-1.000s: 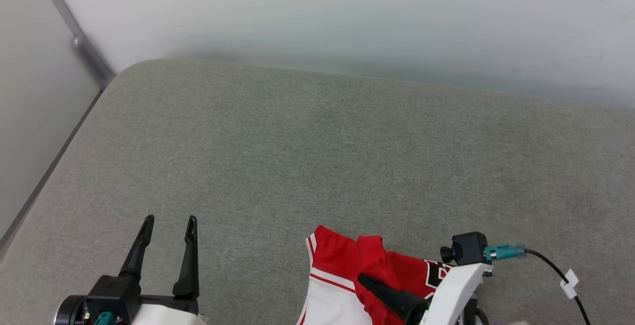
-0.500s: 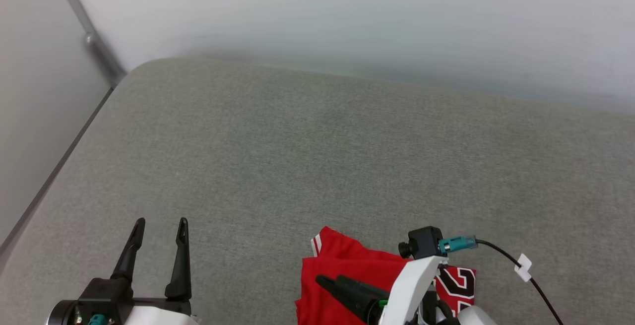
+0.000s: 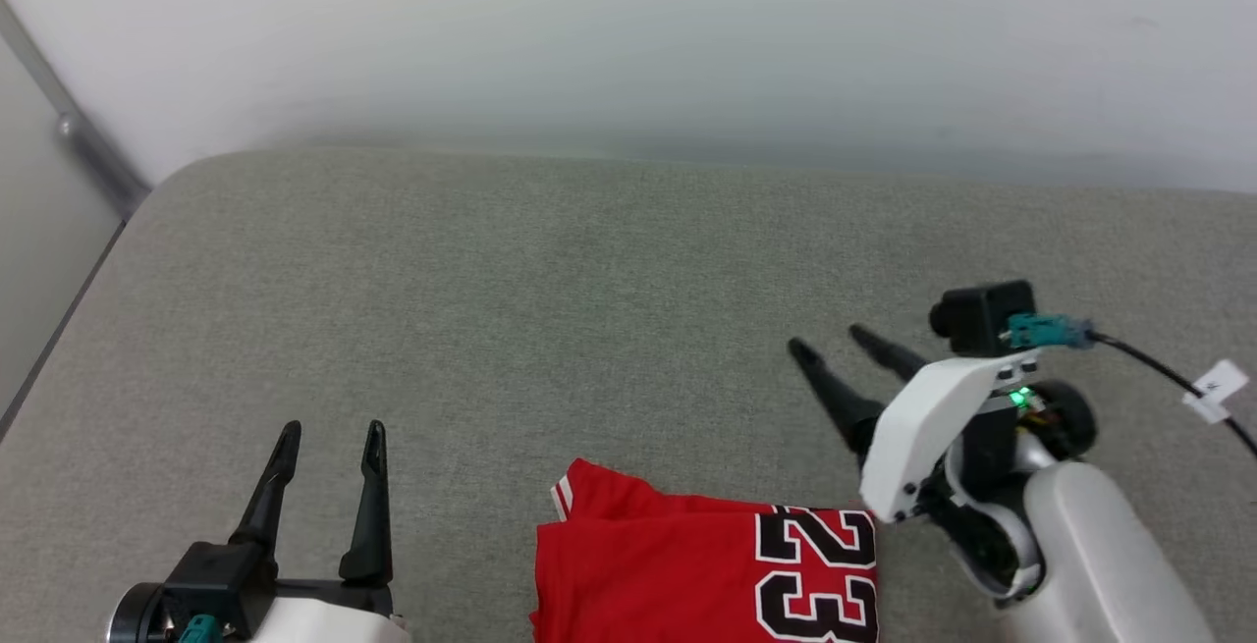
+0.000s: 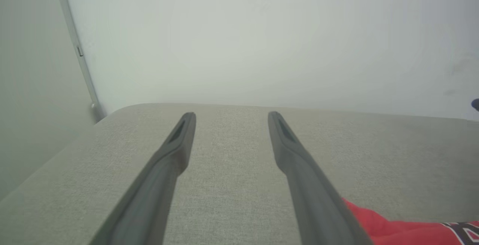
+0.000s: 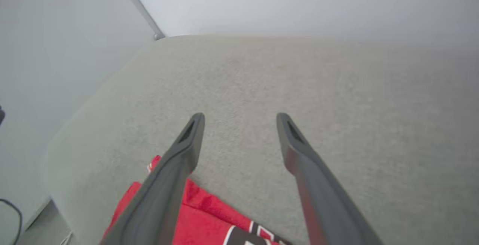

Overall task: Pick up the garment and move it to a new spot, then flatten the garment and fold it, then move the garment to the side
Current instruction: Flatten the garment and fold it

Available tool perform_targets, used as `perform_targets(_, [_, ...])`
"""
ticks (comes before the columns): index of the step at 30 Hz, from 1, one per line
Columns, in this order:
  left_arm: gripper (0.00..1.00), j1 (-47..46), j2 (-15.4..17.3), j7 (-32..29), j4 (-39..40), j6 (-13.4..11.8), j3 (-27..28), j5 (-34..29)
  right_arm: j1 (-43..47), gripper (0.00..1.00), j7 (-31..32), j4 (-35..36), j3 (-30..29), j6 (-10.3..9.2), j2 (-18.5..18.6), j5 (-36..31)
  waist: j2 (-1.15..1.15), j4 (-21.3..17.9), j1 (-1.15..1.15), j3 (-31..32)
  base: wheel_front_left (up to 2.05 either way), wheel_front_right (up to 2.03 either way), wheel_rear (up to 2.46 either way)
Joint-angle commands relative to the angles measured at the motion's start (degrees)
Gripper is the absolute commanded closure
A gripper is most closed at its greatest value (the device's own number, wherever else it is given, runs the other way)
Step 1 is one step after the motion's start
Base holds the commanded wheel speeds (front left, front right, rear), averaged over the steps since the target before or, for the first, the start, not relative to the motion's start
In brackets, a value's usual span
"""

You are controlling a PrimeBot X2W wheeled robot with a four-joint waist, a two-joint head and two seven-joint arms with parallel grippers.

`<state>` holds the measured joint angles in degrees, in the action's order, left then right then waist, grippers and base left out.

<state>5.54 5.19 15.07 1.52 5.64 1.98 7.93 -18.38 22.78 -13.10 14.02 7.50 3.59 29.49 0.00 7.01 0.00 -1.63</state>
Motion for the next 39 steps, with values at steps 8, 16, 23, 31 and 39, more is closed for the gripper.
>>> perform_targets(8, [0.0,-2.9,-1.2,0.1,0.8,0.4,-1.5,1.0,3.2,0.0,-12.2,11.8,-9.2,-0.02,9.0,-21.0,0.0,-3.4,0.0,-1.7,0.0,0.0,0.0])
perform_targets(16, [0.0,-3.5,-1.6,0.1,2.2,0.8,-2.5,1.5,10.6,0.0,-21.1,19.0,-16.7,-0.02,7.7,-23.6,0.0,-4.6,0.0,-3.0,0.0,0.0,0.0])
perform_targets(23, [0.0,-2.1,-1.9,0.1,3.6,1.0,-2.6,1.7,18.5,0.0,-25.1,23.9,-19.8,-0.03,2.2,-23.7,0.0,-4.9,0.0,-3.1,0.0,0.0,0.0])
perform_targets(31, [0.0,0.4,-2.1,0.1,4.2,1.2,-2.8,1.1,23.1,0.0,-26.4,25.0,-18.1,-0.03,-0.1,-23.9,0.0,-4.8,0.0,-2.3,0.0,0.0,0.0])
perform_targets(39, [0.0,1.4,-1.9,0.1,4.1,1.3,-3.6,-0.4,24.3,0.0,-26.1,24.3,-17.5,-0.02,-0.8,-23.3,0.0,-4.6,0.0,-1.6,0.0,0.0,0.0])
